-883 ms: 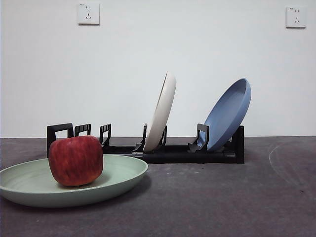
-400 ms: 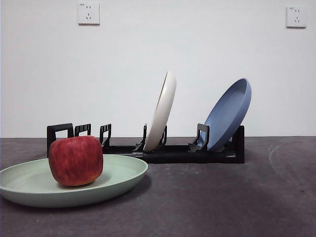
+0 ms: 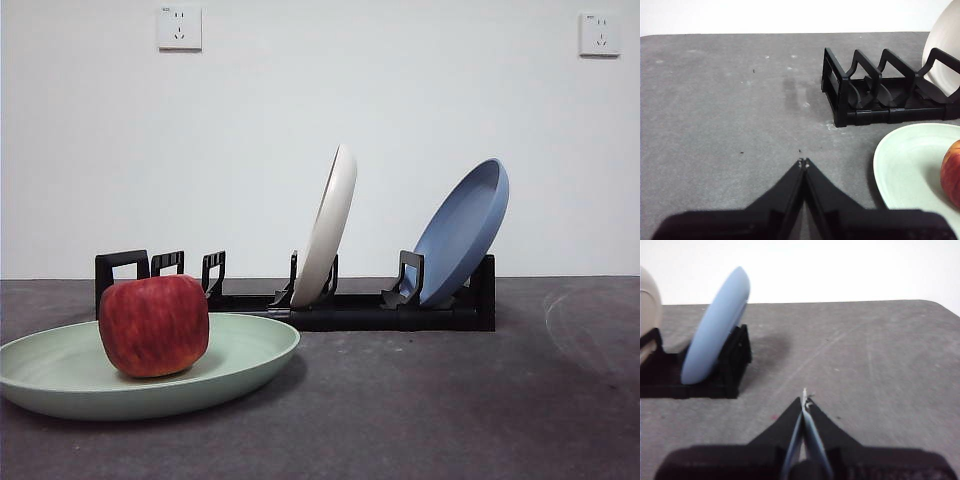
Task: Take the green plate from the plate rack,put the plate on the table,take the apple from the table,put the apple in the plate
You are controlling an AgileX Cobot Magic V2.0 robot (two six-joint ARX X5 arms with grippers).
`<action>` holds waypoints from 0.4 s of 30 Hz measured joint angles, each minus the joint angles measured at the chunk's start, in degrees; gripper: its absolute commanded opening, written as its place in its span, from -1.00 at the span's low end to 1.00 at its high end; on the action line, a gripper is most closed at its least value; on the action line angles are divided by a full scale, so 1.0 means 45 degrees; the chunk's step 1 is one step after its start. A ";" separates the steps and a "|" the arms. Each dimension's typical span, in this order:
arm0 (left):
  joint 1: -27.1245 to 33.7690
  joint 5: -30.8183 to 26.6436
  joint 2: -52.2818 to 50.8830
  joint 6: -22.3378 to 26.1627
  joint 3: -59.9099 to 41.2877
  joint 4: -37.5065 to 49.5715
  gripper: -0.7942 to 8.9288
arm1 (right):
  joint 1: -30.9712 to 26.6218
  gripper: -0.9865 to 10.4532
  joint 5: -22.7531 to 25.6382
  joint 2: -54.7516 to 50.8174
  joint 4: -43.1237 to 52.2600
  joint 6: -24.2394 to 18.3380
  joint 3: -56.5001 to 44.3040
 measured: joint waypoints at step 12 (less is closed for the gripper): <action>0.0000 0.0000 0.0000 0.0000 0.0000 0.0000 -0.84 | 0.0015 -0.83 0.0355 -0.2288 -0.1991 0.0325 -0.0811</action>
